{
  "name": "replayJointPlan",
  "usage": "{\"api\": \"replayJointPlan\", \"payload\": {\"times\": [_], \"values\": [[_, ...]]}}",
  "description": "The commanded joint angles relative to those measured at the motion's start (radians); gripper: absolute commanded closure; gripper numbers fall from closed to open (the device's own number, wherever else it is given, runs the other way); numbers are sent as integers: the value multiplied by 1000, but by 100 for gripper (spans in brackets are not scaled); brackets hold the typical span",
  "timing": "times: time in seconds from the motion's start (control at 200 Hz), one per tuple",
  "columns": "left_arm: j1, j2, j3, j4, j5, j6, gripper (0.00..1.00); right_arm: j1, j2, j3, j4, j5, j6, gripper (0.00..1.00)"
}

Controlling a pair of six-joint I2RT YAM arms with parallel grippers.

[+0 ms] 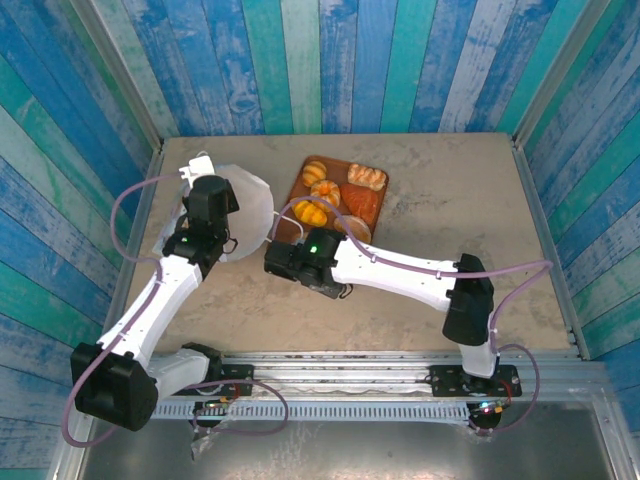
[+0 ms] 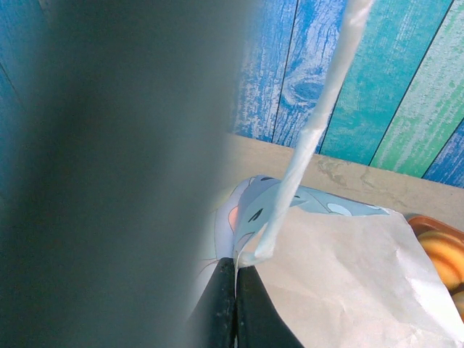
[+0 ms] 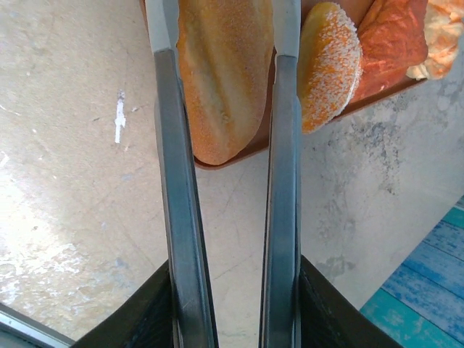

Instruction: Take the fake bread out of the paper bag

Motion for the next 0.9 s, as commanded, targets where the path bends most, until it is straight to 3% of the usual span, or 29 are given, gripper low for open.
{"api": "replayJointPlan", "payload": {"times": [0.0, 0.301, 0.646, 0.897], "values": [[6, -45, 37, 3, -18, 5, 100, 4, -75, 4, 13, -15, 11, 61], [6, -59, 21, 24, 21, 29, 100, -46, -113, -75, 37, -41, 42, 61], [7, -89, -17, 85, 154, 160, 100, -166, -220, -125, 60, -103, 105, 63], [6, -53, -30, 135, 345, 270, 100, -281, -374, -146, 104, -180, 157, 64]]}}
